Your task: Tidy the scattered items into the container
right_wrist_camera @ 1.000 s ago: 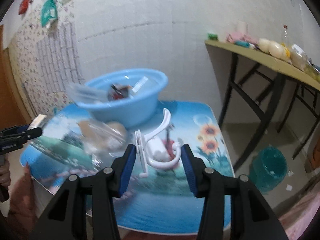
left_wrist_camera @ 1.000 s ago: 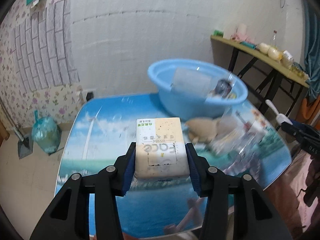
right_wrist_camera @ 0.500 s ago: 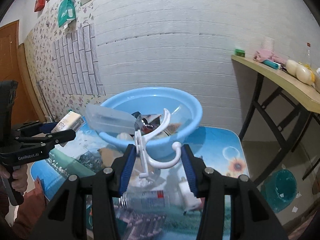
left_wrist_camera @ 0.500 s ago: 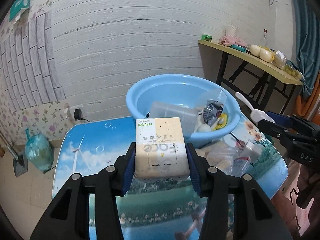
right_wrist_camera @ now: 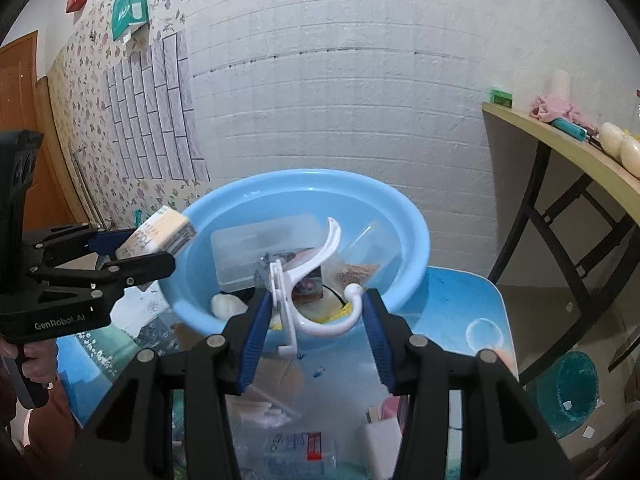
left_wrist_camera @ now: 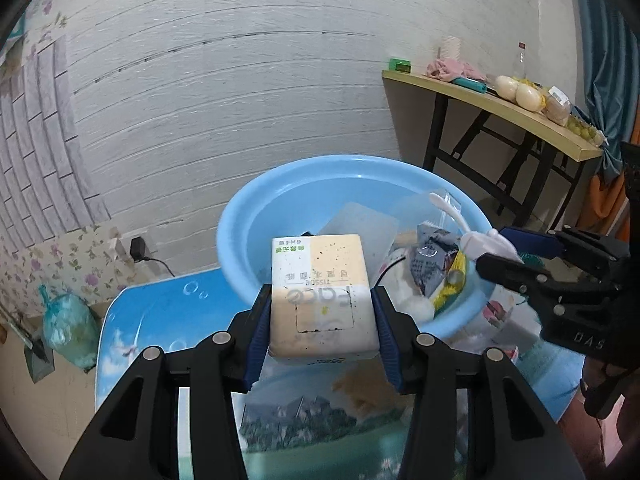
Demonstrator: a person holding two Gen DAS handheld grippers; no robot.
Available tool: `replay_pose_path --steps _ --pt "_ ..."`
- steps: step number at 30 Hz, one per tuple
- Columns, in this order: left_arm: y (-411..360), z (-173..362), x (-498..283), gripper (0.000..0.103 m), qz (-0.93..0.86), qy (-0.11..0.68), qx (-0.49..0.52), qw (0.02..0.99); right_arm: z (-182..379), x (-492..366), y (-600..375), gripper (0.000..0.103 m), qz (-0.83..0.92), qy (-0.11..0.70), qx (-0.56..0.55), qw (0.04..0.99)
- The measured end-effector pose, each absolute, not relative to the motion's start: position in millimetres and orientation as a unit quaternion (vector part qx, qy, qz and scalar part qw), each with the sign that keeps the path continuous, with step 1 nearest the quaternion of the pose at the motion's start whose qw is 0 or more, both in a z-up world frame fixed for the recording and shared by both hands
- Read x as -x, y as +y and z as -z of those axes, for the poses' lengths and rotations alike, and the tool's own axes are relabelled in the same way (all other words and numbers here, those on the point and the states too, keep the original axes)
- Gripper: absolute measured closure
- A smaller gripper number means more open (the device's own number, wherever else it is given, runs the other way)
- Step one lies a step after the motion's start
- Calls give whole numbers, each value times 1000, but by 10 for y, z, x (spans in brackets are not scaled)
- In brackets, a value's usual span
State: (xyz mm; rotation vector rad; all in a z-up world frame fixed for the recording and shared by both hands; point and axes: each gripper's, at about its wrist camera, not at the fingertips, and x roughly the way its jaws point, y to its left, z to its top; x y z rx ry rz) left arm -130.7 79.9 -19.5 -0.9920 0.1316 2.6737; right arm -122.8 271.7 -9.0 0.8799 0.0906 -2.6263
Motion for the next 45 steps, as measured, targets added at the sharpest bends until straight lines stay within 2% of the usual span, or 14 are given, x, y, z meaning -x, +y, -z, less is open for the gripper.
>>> replay_pose_path --steps 11,12,14,20,28,45 --pt "942 241 1657 54 -925 56 344 150 176 1532 2644 57 928 32 -318 193" --pt "940 240 1660 52 -925 56 344 151 180 1549 2635 57 927 31 -319 195" --pt "938 234 1653 40 -926 58 343 145 185 1573 2627 57 925 27 -322 200" --pt "903 198 1557 17 -930 54 340 131 153 1513 2635 56 924 23 -326 201" --pt "771 195 1297 2 -928 36 356 104 80 1262 2726 56 927 22 -324 186" --pt "614 471 558 2 -913 17 405 47 210 622 3013 56 923 -7 -354 152"
